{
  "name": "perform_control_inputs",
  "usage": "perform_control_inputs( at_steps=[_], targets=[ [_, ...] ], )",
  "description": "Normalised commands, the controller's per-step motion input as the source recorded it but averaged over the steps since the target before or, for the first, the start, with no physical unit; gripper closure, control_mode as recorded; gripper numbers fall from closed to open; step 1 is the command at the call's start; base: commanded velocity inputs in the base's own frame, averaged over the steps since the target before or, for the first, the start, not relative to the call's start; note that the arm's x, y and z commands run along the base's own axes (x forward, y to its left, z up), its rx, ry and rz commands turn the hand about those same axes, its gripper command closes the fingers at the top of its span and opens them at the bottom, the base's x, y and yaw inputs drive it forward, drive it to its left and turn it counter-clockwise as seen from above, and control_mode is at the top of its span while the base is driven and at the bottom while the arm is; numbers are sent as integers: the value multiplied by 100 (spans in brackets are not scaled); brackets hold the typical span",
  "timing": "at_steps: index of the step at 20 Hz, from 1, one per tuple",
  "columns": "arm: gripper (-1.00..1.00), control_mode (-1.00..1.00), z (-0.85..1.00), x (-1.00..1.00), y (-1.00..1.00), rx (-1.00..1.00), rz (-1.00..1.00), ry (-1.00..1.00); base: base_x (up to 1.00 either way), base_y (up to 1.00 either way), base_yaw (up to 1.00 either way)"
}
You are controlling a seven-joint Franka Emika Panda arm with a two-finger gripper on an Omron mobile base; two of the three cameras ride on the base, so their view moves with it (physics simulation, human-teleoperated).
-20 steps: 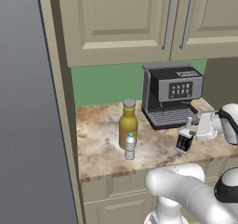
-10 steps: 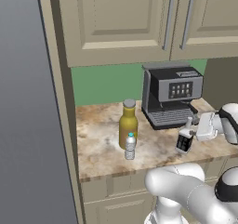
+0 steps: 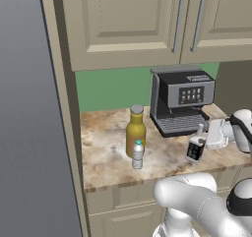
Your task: Place the drinks on the dining counter in a tight cluster.
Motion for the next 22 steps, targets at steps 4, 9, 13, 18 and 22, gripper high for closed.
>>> perform_control_inputs(
  at_steps=[4,9,13,18,22],
  targets=[
    [-100,-100,0,0,11,0,2,0,0,0,0],
    [-100,-100,0,2,6,0,0,0,0,0,0],
    [-100,-100,0,13,1,0,0,0,0,0,0],
    [-100,-100,0,15,0,0,0,3,0,0,0],
    [-100,-100,0,3,0,0,0,4,0,0,0]
  ],
)
